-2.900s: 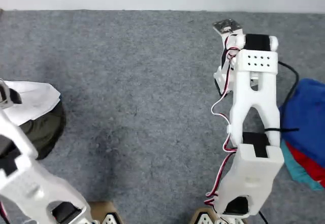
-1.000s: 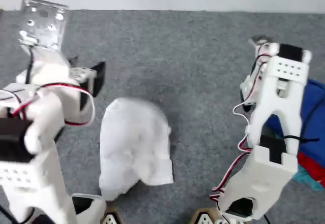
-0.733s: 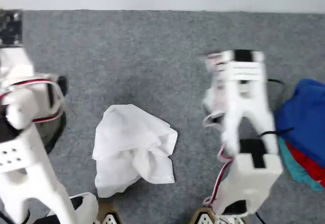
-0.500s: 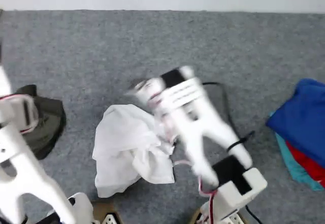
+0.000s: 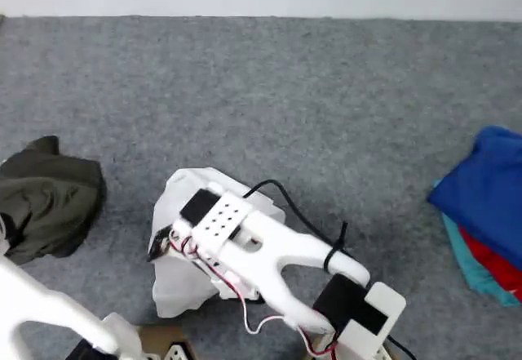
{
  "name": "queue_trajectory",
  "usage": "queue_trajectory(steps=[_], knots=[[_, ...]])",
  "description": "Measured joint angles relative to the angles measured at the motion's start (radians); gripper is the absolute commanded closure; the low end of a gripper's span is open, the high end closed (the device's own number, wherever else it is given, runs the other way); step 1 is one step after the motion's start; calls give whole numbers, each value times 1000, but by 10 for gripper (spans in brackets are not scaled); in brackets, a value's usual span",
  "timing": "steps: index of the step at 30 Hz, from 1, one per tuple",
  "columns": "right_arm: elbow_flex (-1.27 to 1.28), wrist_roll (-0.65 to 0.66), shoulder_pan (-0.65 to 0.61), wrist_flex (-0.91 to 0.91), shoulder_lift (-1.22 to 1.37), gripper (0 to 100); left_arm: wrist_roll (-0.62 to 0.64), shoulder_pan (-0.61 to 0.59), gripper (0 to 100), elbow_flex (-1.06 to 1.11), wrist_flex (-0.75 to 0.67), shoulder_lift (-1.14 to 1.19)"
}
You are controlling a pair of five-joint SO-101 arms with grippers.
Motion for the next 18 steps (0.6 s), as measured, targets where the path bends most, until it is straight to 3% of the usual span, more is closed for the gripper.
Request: queue_trajectory(steps=[10, 12, 15, 18], knots=[[18, 11, -15, -121, 57, 802, 0, -89, 780, 0, 0, 0], [18, 11, -14, -158, 115, 842, 0, -114, 780, 0, 0, 0], [5, 11, -12, -184, 222, 998, 0, -133, 780, 0, 0, 0], [-58, 14, 31, -190, 313, 972, 0, -138, 781, 0, 0, 0]])
